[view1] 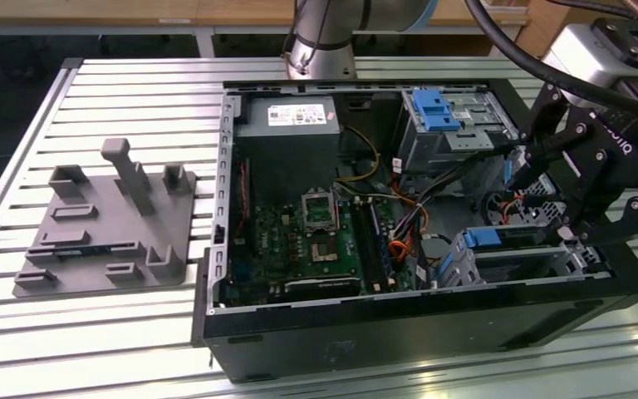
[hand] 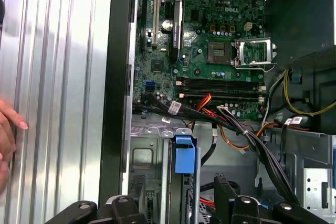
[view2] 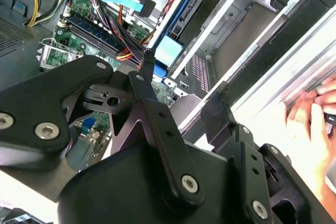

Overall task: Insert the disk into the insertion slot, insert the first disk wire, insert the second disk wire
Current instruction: 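Insert the first disk wire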

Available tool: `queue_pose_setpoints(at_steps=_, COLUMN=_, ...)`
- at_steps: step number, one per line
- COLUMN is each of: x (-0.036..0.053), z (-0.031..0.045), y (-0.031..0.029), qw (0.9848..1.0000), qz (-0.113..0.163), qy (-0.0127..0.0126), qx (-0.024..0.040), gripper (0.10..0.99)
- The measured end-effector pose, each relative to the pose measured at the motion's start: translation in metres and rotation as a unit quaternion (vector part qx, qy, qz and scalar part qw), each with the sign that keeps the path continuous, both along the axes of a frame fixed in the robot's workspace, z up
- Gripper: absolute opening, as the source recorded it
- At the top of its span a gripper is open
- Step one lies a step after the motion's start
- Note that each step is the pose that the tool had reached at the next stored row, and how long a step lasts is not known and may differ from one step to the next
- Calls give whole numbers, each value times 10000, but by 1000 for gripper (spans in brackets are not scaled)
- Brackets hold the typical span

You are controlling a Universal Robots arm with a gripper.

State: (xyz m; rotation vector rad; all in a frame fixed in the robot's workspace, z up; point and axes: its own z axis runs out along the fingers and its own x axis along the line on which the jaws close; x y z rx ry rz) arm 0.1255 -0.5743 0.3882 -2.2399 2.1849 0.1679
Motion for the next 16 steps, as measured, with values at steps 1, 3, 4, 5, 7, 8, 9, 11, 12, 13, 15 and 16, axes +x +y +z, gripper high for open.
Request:
queue_pose_setpoints(at_steps=1, x=0, z=0, y=0, qw=10000, qz=0, qy=0, qx=0, gripper=631)
queue_pose_setpoints(at_steps=3, x=0, z=-1, y=0, qw=10000, qz=0, qy=0, qx=0, gripper=631)
queue_pose_setpoints(at_steps=4, x=0, z=-1, y=0, qw=10000, qz=0, qy=0, qx=0, gripper=631)
queue_pose_setpoints(at_steps=5, x=2, z=-3, y=1, qw=10000, qz=0, qy=0, qx=-4, gripper=631)
queue_pose_setpoints(at_steps=7, x=22, z=-1, y=23, qw=10000, qz=1, qy=0, qx=-47, gripper=631)
queue_pose_setpoints(at_steps=8, x=42, z=-2, y=32, qw=10000, qz=0, qy=0, qx=-55, gripper=631)
queue_pose_setpoints(at_steps=9, x=61, z=-3, y=44, qw=10000, qz=-1, qy=0, qx=-58, gripper=631)
queue_pose_setpoints(at_steps=11, x=105, z=-2, y=70, qw=10000, qz=-2, qy=0, qx=-62, gripper=631)
queue_pose_setpoints(at_steps=12, x=125, z=-4, y=87, qw=10000, qz=-2, qy=0, qx=-66, gripper=631)
queue_pose_setpoints(at_steps=13, x=143, z=-7, y=105, qw=10000, qz=-2, qy=1, qx=-82, gripper=631)
queue_pose_setpoints(at_steps=15, x=171, z=-16, y=145, qw=9999, qz=-2, qy=2, qx=-154, gripper=631)
queue_pose_setpoints(at_steps=16, x=176, z=-20, y=169, qw=9998, qz=-3, qy=2, qx=-200, gripper=631)
